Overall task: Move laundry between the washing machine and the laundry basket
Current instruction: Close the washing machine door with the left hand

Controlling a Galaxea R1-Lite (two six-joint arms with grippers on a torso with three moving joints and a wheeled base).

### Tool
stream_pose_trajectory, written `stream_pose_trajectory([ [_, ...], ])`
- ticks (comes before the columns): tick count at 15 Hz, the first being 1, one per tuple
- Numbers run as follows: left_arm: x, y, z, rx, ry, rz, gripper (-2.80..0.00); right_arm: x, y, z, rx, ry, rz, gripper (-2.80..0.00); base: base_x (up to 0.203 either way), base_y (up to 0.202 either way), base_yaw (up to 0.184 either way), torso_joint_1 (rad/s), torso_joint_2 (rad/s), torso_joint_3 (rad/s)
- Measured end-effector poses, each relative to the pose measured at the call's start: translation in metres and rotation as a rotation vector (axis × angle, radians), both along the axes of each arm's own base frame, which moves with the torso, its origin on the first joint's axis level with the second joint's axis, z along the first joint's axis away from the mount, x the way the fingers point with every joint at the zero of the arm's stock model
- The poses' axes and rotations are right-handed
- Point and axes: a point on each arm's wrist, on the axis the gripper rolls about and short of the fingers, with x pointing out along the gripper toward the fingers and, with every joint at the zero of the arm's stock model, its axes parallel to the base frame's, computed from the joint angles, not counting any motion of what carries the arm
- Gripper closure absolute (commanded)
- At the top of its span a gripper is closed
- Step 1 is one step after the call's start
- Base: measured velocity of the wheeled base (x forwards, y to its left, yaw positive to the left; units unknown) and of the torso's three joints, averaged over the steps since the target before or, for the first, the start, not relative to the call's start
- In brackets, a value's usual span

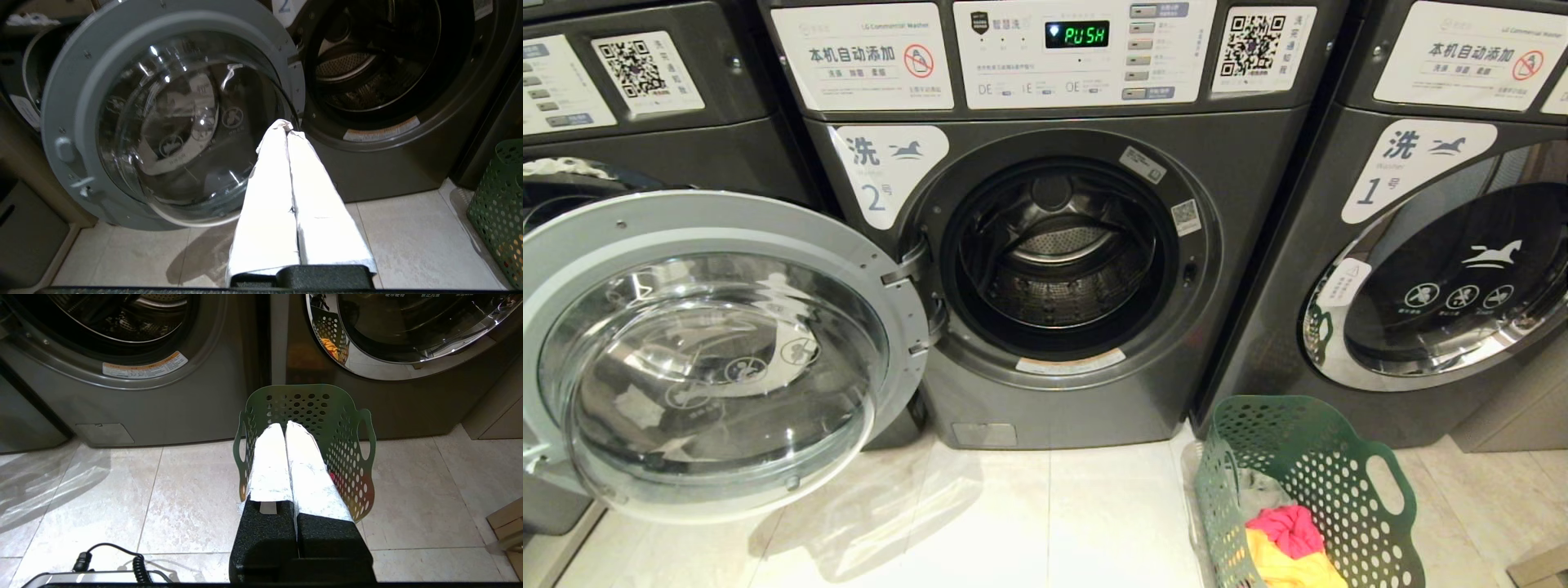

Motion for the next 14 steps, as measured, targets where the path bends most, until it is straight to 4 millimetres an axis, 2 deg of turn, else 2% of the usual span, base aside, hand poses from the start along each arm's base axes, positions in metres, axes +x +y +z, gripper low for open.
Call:
stream_pose_trajectory([
  [1, -0.011, 0.0, 0.022, 0.01, -0.018, 0.003, 0.0, 0.0, 0.0, 0.0, 0.0, 0.0, 0.0, 0.0, 0.0, 0.0, 0.0, 0.0, 0.0, 0.0],
  [3, -0.018, 0.0, 0.064, 0.018, -0.007, 0.01, 0.0, 0.0, 0.0, 0.0, -0.001, -0.001, -0.001, 0.0, 0.0, 0.0, 0.0, 0.0, 0.0, 0.0],
  [5, -0.009, 0.0, 0.113, 0.007, -0.006, 0.027, 0.0, 0.0, 0.0, 0.0, -0.007, -0.001, 0.0, 0.0, 0.0, 0.0, 0.0, 0.0, 0.0, 0.0],
  [6, 0.004, 0.001, 0.137, -0.015, 0.001, 0.045, 0.0, 0.0, 0.0, 0.0, -0.007, 0.0, 0.0, 0.0, 0.0, 0.0, 0.0, 0.0, 0.0, 0.0],
  [8, 0.044, 0.002, 0.179, -0.091, 0.034, 0.095, 0.0, 0.0, 0.0, 0.0, -0.006, 0.0, 0.001, 0.0, 0.0, 0.0, 0.0, 0.0, 0.0, 0.0],
  [10, 0.095, 0.005, 0.204, -0.179, 0.098, 0.155, 0.0, 0.0, 0.0, 0.0, -0.006, 0.0, 0.001, 0.0, 0.0, 0.0, 0.0, 0.0, 0.0, 0.0],
  [12, 0.153, 0.013, 0.212, -0.243, 0.181, 0.232, 0.0, 0.0, 0.0, 0.0, -0.002, 0.0, 0.001, 0.0, 0.0, 0.0, 0.0, 0.0, 0.0, 0.0],
  [14, 0.21, 0.036, 0.213, -0.287, 0.223, 0.311, 0.0, 0.0, 0.0, 0.0, 0.004, -0.001, 0.0, 0.0, 0.0, 0.0, 0.0, 0.0, 0.0, 0.0],
])
